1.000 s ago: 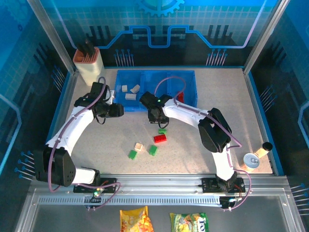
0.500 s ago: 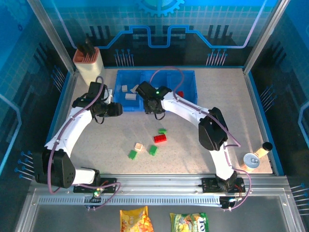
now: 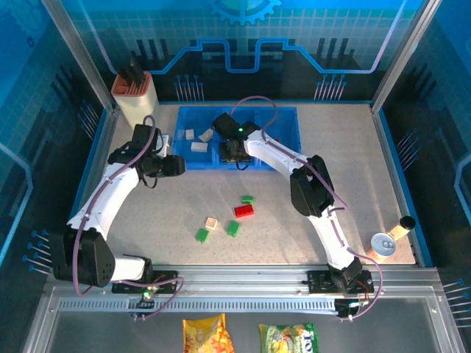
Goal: Sort the legos into containers by color
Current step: Place the lego in the container.
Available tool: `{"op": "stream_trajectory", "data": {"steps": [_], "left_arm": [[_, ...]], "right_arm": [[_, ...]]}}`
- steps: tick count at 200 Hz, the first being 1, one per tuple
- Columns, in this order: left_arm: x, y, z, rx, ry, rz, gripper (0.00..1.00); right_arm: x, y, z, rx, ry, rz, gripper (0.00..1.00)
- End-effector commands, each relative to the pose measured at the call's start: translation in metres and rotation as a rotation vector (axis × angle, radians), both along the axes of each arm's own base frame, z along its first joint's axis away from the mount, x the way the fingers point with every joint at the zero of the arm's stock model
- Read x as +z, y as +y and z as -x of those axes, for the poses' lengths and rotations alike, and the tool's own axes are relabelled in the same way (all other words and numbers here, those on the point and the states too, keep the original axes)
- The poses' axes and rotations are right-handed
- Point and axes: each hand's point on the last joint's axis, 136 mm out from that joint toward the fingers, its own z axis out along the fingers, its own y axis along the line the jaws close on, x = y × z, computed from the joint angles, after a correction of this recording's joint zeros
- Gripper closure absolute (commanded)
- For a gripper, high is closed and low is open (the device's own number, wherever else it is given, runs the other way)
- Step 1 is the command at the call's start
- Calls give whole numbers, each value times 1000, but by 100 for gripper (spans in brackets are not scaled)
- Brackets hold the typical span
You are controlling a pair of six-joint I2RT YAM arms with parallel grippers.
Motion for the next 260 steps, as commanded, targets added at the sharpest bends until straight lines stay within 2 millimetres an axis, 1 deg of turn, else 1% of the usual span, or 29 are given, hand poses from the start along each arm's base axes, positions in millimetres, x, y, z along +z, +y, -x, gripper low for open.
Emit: {"op": "stream_trajectory", "data": {"steps": [1,47,71,89,118,143,160,180,232,245,246,248,260], "left_arm": [[5,0,2,-18,-26,6,44],[5,0,2,-17,-27,11,43],[4,-1,2,-19,-24,13,44],[4,0,2,-18,-26,12,44],[3,2,2,-13,-22,2,43],[3,3,2,-10,-23,-4,43],[3,3,2,-10,-22,-2,43],[3,2,2,-10,-22,2,43],[3,3,1,-11,-20,5,43],[2,3,1,-10,-17,8,43],[2,3,1,-10,-17,8,43],[3,3,1,-10,-18,8,43],[3,2,0,-9,-17,13,43]], "right_arm": [[-10,7,-12,19,9,-25,65],[-7,9,-30,4,-20,-62,65],[-11,12,-40,9,-25,-91,65],[-14,17,-43,20,-21,-114,64],[-21,17,-46,11,0,-135,63],[-16,16,-47,9,-6,-142,58],[-10,15,-46,10,-10,-144,55],[-2,14,-44,9,-10,-148,55],[17,7,-24,35,-1,-135,55],[12,6,-16,62,25,-124,55],[19,6,-16,65,16,-131,55],[24,7,-14,73,13,-137,55],[28,4,-6,99,32,-129,55]]}}
